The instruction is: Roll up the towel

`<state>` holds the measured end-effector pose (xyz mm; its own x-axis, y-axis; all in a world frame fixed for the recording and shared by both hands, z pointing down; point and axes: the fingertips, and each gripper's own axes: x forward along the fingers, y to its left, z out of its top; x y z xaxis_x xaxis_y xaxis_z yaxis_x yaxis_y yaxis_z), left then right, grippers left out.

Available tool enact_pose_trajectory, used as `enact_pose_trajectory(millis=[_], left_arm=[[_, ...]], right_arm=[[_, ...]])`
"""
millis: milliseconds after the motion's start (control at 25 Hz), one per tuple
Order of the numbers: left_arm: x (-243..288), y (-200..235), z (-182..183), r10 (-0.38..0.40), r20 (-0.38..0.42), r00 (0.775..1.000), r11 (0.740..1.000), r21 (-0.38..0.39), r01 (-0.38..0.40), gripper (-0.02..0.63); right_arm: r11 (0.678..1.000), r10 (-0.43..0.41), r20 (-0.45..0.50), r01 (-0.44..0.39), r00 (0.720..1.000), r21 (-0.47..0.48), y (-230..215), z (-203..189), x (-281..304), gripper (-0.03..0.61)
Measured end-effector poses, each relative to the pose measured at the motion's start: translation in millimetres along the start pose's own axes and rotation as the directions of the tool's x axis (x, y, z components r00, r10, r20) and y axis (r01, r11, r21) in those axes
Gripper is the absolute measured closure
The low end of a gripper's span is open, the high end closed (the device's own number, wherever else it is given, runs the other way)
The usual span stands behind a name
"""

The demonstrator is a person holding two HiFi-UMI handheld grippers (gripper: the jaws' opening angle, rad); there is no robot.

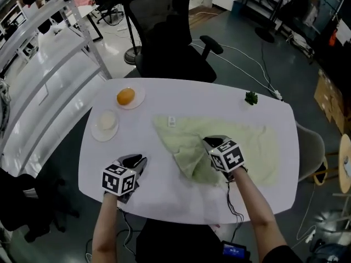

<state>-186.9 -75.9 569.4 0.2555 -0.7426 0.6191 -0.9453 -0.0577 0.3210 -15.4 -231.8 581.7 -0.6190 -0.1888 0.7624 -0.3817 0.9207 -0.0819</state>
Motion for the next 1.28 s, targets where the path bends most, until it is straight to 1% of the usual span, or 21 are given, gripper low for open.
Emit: enact_pose_trajectory(millis=[160,240,320,360,440,480,520,560,600,640,680,720,800,880,920,1000,1040,1080,1120,1200,1280], left_arm=[[20.0,-3.8,8.9,0.011,-0.030,0.999,0.999,0.040,-0.010,0.528],[31.6,-5.4,12.4,0.027,-0.046,0.999,0.998,0.052,-0.025,0.529],[41.8,-2.5,16.0,0.057,-0.057,0.997,0.997,0.048,-0.054,0.529],[46.3,0.9,17.9,0.074,-0.059,0.995,0.997,0.035,-0.072,0.529],[54.8,9.9,22.3,0.104,-0.059,0.993,0.994,-0.017,-0.105,0.528],[59.4,13.9,25.0,0.107,-0.059,0.993,0.992,-0.059,-0.111,0.518],[64.5,15.8,27.7,0.094,-0.058,0.994,0.988,-0.114,-0.100,0.467],[69.8,15.3,30.6,0.064,-0.055,0.996,0.981,-0.178,-0.073,0.388],[75.1,13.9,33.7,0.030,-0.048,0.998,0.970,-0.241,-0.040,0.325],[79.9,13.7,36.9,0.006,-0.039,0.999,0.955,-0.295,-0.017,0.293],[84.6,15.9,39.6,0.001,-0.031,1.000,0.942,-0.335,-0.011,0.293],[89.4,20.2,41.2,0.012,-0.030,0.999,0.932,-0.361,-0.022,0.293],[100.4,29.4,40.8,0.041,-0.049,0.998,0.918,-0.392,-0.057,0.296],[111.0,34.7,39.4,0.045,-0.072,0.996,0.900,-0.429,-0.072,0.336],[115.3,37.0,39.6,0.043,-0.075,0.996,0.885,-0.459,-0.073,0.361],[123.3,41.6,42.1,0.035,-0.069,0.997,0.842,-0.535,-0.066,0.414],[127.5,43.2,43.2,0.029,-0.066,0.997,0.822,-0.567,-0.061,0.419],[131.7,44.2,43.9,0.023,-0.068,0.997,0.810,-0.584,-0.059,0.419],[135.8,45.0,44.4,0.021,-0.077,0.997,0.809,-0.585,-0.062,0.419],[143.2,47.9,45.0,0.034,-0.104,0.994,0.828,-0.555,-0.087,0.426],[149.9,51.9,45.2,0.058,-0.129,0.990,0.843,-0.525,-0.118,0.459]], right_arm=[[0.999,0.011,-0.036,-0.009,0.999,0.049,-20.9,-16.2,25.9,0.551],[0.999,0.008,-0.058,-0.006,0.998,0.044,-26.3,-23.7,37.5,0.549],[1.000,-0.014,-0.060,0.016,0.998,0.022,-30.5,-26.5,44.2,0.540],[0.999,-0.032,-0.050,0.033,0.998,0.008,-32.2,-25.7,44.5,0.517],[0.997,-0.074,-0.010,0.074,0.997,-0.012,-35.2,-20.2,37.7,0.445],[0.995,-0.094,0.019,0.095,0.995,-0.019,-35.9,-15.8,30.3,0.423],[0.994,-0.108,0.053,0.109,0.993,-0.025,-34.7,-10.7,20.6,0.393],[0.993,-0.109,0.088,0.112,0.990,-0.031,-30.3,-6.1,9.6,0.371],[0.994,-0.096,0.116,0.101,0.989,-0.036,-21.4,-3.0,-1.4,0.365],[0.996,-0.069,0.132,0.075,0.989,-0.043,-7.4,-1.7,-11.8,0.359],[0.997,-0.033,0.138,0.041,0.990,-0.058,11.0,-2.6,-20.5,0.354],[0.996,0.006,0.136,0.006,0.991,-0.084,31.9,-5.5,-27.1,0.354],[0.988,0.065,0.117,-0.047,0.991,-0.150,75.4,-16.0,-33.5,0.354],[0.977,0.087,0.092,-0.067,0.992,-0.201,114.1,-31.0,-29.7,0.361],[0.974,0.084,0.073,-0.067,0.994,-0.219,129.7,-40.6,-23.9,0.377],[0.967,0.052,0.027,-0.044,0.998,-0.253,150.9,-60.9,-8.9,0.379],[0.964,0.025,0.009,-0.022,1.000,-0.267,156.0,-69.5,-1.8,0.374],[0.961,-0.006,-0.003,0.005,1.000,-0.276,157.8,-76.0,4.3,0.374],[0.960,-0.037,-0.010,0.033,0.999,-0.277,157.1,-80.4,9.3,0.374],[0.959,-0.091,-0.023,0.081,0.996,-0.272,151.0,-85.3,16.6,0.374],[0.955,-0.134,-0.043,0.117,0.990,-0.273,143.2,-90.0,21.1,0.376]])
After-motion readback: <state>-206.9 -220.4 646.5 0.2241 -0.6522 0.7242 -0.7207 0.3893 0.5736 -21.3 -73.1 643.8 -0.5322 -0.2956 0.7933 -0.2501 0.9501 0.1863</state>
